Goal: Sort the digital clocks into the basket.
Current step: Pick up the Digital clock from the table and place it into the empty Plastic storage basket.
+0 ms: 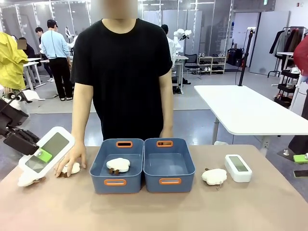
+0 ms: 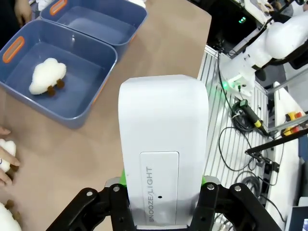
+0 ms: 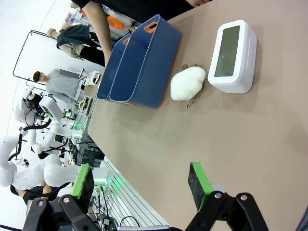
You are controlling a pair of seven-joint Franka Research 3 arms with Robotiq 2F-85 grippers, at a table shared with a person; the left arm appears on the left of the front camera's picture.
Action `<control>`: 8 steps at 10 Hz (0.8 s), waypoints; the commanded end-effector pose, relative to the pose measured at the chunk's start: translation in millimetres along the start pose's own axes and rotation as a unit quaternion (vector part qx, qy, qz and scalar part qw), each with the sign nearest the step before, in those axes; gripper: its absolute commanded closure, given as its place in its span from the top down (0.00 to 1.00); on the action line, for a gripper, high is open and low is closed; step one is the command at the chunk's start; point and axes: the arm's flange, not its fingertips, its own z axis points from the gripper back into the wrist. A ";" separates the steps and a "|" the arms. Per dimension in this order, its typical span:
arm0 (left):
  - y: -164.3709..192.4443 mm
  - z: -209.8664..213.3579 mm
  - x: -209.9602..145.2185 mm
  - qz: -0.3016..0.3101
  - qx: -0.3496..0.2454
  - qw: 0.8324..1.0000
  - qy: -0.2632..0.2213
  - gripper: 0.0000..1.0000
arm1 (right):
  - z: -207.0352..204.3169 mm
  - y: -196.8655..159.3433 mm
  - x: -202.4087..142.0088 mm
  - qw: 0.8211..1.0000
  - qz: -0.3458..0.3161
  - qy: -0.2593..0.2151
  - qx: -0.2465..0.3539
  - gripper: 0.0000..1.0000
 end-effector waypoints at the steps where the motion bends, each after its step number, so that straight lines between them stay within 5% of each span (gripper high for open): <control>1: 5.6 3.2 -3.3 -0.011 0.004 1.000 -0.002 0.50 | 0.5 0.7 2.3 1.000 0.003 -0.002 0.003 1.00; 8: 1.2 1.0 -1.4 0.000 0.001 1.000 -0.001 0.50 | 0.5 0.7 2.3 1.000 0.003 -0.002 0.003 1.00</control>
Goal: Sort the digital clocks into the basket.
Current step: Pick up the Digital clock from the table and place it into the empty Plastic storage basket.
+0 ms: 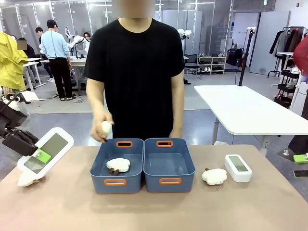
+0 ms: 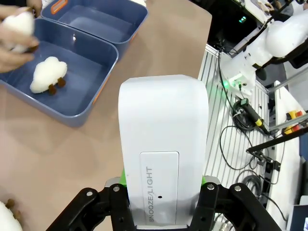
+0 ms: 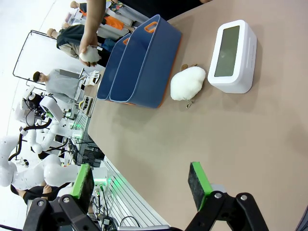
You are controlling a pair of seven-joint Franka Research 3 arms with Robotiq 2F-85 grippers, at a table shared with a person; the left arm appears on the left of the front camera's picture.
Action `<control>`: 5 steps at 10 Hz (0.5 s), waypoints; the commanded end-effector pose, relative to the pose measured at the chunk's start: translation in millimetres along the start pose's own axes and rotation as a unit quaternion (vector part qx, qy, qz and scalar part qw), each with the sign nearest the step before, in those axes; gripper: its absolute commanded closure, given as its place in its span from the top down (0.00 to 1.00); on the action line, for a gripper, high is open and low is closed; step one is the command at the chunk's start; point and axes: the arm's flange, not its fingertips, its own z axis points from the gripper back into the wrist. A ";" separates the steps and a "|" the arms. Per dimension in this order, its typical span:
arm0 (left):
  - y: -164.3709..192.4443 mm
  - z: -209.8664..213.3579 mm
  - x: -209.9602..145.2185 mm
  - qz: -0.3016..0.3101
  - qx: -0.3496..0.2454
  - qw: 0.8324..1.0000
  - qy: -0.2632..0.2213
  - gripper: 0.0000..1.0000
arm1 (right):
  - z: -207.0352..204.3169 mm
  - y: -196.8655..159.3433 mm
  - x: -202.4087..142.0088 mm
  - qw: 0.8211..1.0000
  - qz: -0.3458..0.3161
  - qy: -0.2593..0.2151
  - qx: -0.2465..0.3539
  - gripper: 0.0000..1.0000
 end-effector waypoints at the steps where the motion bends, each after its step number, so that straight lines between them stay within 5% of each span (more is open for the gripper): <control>1: -1.1 0.0 1.6 0.003 0.001 1.000 -0.001 0.50 | 0.5 0.7 2.3 1.000 0.004 -0.002 0.003 1.00; 5: -1.1 0.0 1.6 0.003 0.001 1.000 -0.001 0.50 | 0.5 0.7 2.3 1.000 0.004 -0.002 0.003 1.00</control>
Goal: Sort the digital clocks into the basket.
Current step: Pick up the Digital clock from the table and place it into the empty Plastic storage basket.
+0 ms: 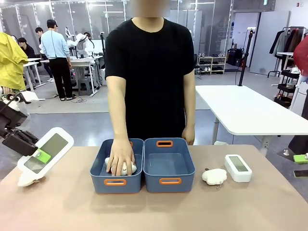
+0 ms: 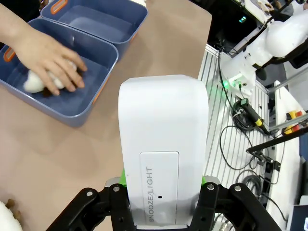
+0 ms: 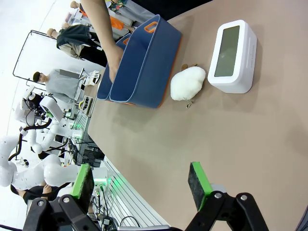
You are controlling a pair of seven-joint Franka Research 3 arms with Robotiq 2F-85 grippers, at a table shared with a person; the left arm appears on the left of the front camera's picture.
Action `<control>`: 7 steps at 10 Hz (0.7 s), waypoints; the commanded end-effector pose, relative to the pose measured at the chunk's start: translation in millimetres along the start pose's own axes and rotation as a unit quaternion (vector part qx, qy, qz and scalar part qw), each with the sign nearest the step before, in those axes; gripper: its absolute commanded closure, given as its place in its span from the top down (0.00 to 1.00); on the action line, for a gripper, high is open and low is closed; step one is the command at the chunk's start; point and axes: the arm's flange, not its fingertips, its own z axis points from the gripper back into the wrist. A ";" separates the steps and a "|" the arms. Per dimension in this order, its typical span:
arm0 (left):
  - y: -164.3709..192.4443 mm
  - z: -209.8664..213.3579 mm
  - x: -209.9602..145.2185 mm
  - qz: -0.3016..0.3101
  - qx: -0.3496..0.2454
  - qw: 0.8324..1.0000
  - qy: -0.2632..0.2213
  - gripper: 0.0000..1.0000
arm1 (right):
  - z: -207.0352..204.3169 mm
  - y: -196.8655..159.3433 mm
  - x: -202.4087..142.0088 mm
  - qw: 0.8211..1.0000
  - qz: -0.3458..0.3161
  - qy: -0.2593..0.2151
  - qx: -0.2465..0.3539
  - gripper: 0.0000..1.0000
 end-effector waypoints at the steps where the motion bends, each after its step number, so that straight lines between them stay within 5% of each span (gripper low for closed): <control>1: -1.1 0.0 1.6 0.003 0.001 1.000 -0.001 0.50 | 0.5 0.7 2.3 1.000 0.004 -0.002 0.003 1.00; 5: 0.0 0.0 0.0 0.000 0.000 1.000 0.000 0.51 | 0.5 0.7 2.3 1.000 0.004 -0.002 0.003 1.00; 7: -4.0 -5.5 32.5 0.013 0.002 1.000 0.024 0.51 | 0.5 0.7 2.3 1.000 0.004 -0.002 0.003 1.00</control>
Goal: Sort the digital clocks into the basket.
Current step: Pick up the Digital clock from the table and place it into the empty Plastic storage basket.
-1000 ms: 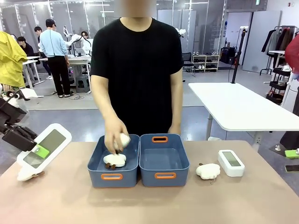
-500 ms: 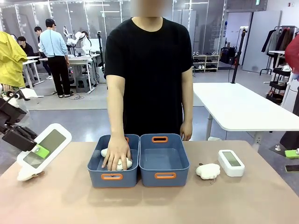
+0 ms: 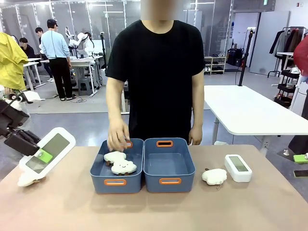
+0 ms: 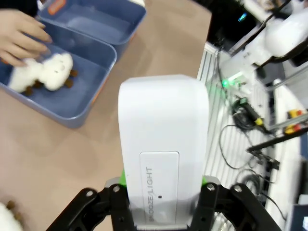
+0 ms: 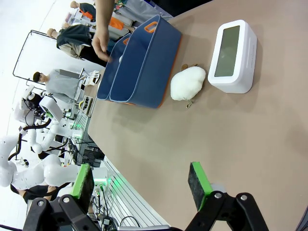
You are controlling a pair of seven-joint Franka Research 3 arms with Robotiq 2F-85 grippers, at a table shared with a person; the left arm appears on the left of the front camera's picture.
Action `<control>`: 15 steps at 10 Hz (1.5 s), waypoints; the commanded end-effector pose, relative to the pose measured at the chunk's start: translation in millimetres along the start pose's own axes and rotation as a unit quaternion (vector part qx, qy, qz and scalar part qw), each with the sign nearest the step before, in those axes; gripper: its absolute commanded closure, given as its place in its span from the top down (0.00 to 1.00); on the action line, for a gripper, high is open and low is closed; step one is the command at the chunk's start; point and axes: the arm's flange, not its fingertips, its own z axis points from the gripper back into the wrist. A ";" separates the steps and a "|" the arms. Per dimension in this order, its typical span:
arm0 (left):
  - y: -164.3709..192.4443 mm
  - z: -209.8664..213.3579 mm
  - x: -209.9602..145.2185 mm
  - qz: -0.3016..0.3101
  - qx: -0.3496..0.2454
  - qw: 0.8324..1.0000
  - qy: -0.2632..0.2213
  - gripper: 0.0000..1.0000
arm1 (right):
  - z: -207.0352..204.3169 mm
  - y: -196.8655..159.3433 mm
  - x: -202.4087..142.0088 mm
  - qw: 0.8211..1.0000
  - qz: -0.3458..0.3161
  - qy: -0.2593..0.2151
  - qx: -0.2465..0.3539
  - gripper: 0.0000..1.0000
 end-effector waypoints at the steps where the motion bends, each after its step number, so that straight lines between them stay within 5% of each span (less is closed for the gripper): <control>1: -14.2 -2.0 52.8 0.055 0.014 0.997 0.044 0.51 | 0.5 0.7 2.3 1.000 0.003 -0.002 0.003 1.00; 4: -67.3 -65.4 183.3 0.095 0.010 0.992 0.088 0.51 | 0.5 0.7 2.3 1.000 0.003 -0.002 0.003 1.00; 7: -63.0 -162.9 274.6 0.150 0.088 0.978 0.118 0.51 | 0.5 0.7 2.3 1.000 0.003 -0.002 0.003 1.00; 10: -38.2 -227.9 292.9 0.165 0.217 0.954 0.126 0.51 | 0.5 0.7 2.3 1.000 0.003 -0.002 0.003 1.00; 13: 1.4 -289.2 302.6 0.180 0.247 0.949 0.081 0.51 | 0.5 0.7 2.3 1.000 0.003 -0.002 0.003 1.00; 15: 13.5 -327.7 306.8 0.218 0.283 0.928 0.111 0.51 | 0.5 0.7 2.3 1.000 0.003 -0.002 0.003 1.00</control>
